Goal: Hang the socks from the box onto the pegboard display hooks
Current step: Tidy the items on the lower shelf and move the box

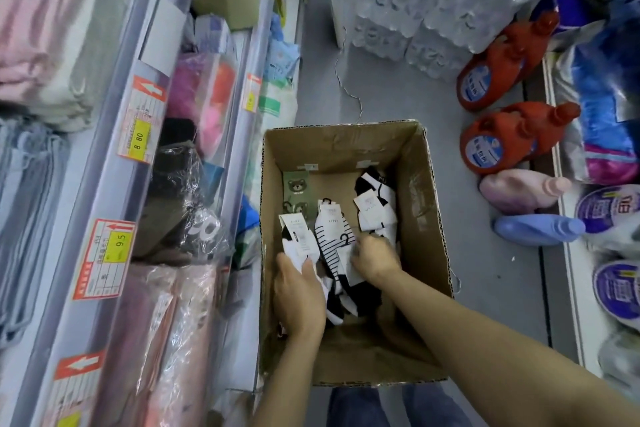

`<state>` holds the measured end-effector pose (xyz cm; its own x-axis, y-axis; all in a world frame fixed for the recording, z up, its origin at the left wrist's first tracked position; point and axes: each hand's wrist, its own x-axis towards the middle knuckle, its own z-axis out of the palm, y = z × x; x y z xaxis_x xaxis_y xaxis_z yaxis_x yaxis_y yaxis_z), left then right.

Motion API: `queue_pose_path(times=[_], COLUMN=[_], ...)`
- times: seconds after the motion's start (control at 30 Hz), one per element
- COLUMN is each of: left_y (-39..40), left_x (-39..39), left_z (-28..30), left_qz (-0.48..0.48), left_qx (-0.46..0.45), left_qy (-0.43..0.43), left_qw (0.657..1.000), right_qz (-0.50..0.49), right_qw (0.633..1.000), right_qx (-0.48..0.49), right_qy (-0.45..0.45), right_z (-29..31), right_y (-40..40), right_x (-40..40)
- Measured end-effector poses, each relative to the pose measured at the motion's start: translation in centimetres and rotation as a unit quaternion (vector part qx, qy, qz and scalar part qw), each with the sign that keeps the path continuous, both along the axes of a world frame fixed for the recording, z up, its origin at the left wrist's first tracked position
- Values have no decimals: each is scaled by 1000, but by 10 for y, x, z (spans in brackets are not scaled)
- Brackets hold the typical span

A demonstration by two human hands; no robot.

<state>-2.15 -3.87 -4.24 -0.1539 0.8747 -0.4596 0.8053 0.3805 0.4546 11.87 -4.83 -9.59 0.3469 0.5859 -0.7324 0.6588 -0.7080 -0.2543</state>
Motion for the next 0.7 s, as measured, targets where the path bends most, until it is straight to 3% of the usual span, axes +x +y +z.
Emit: queue_pose_path(times=[0.2,0.33,0.43,0.5,0.57,0.7], left_y=[-12,0,3,2,1,2], left_x=[-6,-5,-7,-8,-9,-9], left_z=[9,19,26,30,34,41], left_qz=[29,37,33,34,40,46], left_qx=[-83,-80,-86,-90,-89,-74], left_qy=[10,-7,-23,-37,-51,-83], left_qw=[996,996,995,995,994,993], right_qz=[28,-8,-126,-281,-427,-561], right_qw=[989,996,992,949,864,715], right_qx=[-145,-87,-14,67,123,132], right_qy=[10,-33,27,128,238,395], right_z=[-16,-20,-3,15,35,42], right_y=[-20,-33,-20,-4,9,31], right_x=[-9,-18,0,13,24,36])
